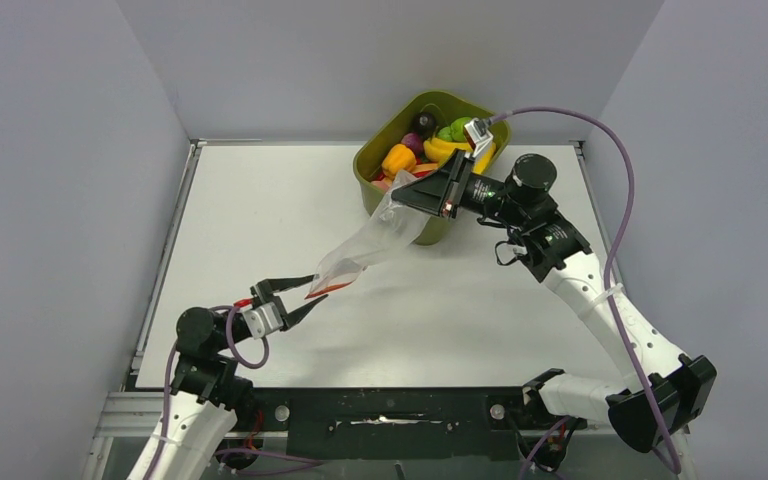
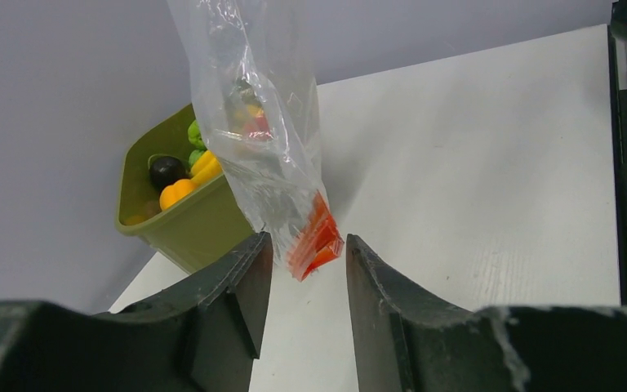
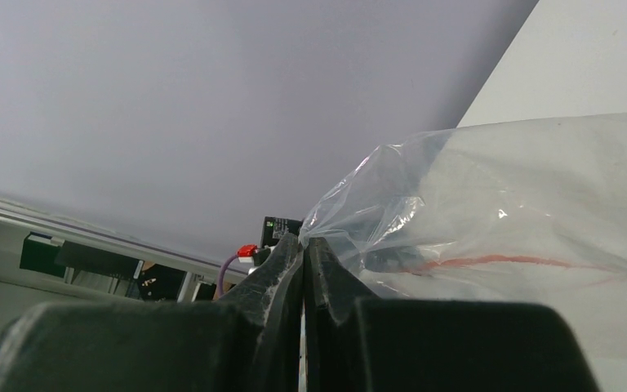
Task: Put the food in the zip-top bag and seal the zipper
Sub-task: Adjust the zipper food storage bag at the center of the board, then open the zipper of the food storage bag.
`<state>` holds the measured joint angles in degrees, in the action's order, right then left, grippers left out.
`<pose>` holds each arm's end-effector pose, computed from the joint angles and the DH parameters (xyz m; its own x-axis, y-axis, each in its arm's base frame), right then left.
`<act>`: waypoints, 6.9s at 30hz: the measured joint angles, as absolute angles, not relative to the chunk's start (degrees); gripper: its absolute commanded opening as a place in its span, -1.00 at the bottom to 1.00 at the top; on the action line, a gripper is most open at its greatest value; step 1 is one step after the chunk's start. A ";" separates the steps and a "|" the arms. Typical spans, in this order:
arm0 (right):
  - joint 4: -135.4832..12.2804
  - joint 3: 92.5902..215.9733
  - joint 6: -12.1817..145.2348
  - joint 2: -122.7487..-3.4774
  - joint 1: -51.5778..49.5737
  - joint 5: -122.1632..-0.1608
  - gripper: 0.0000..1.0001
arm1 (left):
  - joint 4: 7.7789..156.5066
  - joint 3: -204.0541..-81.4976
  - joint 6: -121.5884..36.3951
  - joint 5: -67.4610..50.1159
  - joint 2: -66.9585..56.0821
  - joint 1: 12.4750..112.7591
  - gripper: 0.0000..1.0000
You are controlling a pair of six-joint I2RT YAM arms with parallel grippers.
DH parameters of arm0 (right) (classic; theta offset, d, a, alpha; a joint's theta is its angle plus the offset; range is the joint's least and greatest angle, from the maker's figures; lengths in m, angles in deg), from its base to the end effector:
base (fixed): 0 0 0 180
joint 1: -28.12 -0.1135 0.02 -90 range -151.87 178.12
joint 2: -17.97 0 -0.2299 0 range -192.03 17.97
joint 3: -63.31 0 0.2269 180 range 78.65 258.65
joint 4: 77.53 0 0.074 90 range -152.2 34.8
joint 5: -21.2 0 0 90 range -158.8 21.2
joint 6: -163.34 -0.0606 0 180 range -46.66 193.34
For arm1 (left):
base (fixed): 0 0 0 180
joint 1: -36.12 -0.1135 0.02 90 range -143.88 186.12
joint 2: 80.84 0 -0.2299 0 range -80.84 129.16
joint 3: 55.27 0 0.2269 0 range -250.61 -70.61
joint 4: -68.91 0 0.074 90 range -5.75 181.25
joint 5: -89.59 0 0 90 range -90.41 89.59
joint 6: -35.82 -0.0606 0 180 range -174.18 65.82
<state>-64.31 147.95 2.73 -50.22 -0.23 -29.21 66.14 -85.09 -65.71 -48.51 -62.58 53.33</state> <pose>0.2217 0.1635 0.3980 -0.8569 0.3636 -0.3653 -0.3542 0.0996 0.9299 0.1155 -0.0830 0.2593 0.4088 0.0131 -0.9125 0.8213 0.4306 0.3742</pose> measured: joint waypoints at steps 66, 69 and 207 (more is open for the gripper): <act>-45.66 148.05 19.50 -48.23 -3.32 -47.55 0.45 | 78.29 -94.09 -56.26 -41.99 -68.13 53.33 -1.00; -43.13 148.29 22.25 -47.31 -3.47 -50.19 0.47 | 81.18 -97.22 -52.88 -40.73 -68.13 53.33 -1.00; -48.09 138.44 21.86 -58.74 -25.96 -83.61 -0.51 | 96.69 -111.12 -34.38 -17.01 -36.84 55.95 -1.00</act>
<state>-48.09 138.44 21.86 -58.74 -25.96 -83.61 96.69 -111.12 -34.38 -17.01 -36.84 55.95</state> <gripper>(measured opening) 0.118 0.015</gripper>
